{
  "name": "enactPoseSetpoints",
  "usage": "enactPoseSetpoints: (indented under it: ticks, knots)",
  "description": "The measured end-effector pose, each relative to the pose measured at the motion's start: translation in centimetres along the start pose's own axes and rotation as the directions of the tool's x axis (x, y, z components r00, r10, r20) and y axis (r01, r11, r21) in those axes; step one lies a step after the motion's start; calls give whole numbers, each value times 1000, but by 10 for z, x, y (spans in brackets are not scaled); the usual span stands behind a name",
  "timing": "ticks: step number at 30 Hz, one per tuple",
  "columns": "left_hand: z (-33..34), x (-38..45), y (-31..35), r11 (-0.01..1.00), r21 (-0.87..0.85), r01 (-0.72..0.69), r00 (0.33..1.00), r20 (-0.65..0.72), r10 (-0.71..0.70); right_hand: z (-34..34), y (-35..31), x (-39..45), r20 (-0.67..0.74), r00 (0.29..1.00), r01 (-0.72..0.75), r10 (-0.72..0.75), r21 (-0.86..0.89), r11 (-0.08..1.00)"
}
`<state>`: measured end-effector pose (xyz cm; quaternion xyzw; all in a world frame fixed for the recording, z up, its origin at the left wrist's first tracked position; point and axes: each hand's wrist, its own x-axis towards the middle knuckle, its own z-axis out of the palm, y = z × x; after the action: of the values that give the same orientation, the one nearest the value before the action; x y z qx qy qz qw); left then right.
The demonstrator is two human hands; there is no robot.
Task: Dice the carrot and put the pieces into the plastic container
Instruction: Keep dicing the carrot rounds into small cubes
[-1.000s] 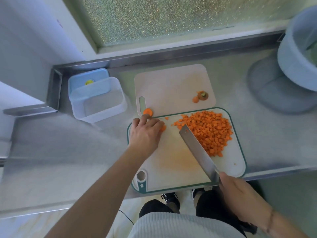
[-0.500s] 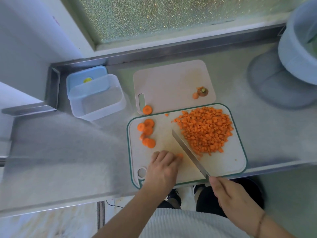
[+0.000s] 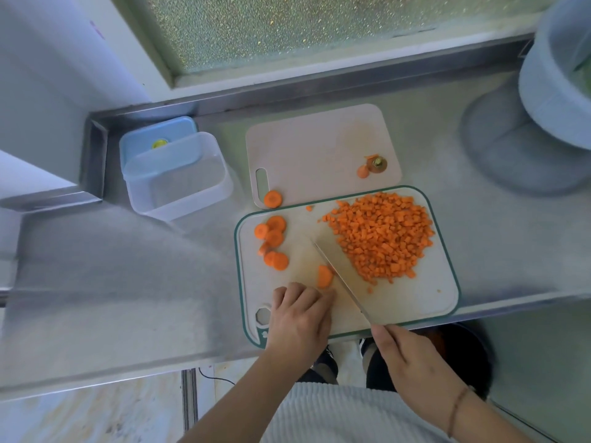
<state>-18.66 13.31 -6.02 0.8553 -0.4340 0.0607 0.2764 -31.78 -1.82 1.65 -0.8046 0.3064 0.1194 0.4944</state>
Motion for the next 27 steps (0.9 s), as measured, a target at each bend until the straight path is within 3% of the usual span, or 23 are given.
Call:
enactPoseSetpoints:
  ticks: [6, 16, 27]
  knots:
    - [-7, 8, -5, 996, -51, 76, 994, -74, -80, 0, 2, -1, -15, 1000, 11, -11, -12, 1000]
    - [4, 7, 17, 955, -295, 18, 999, 55, -2, -9, 5, 0, -8, 1000, 0, 0, -45, 999]
    - [-4, 19, -10, 974, -204, -100, 988, 97, 122, -17, 14, -13, 62, 998, 12, -1, -169, 986]
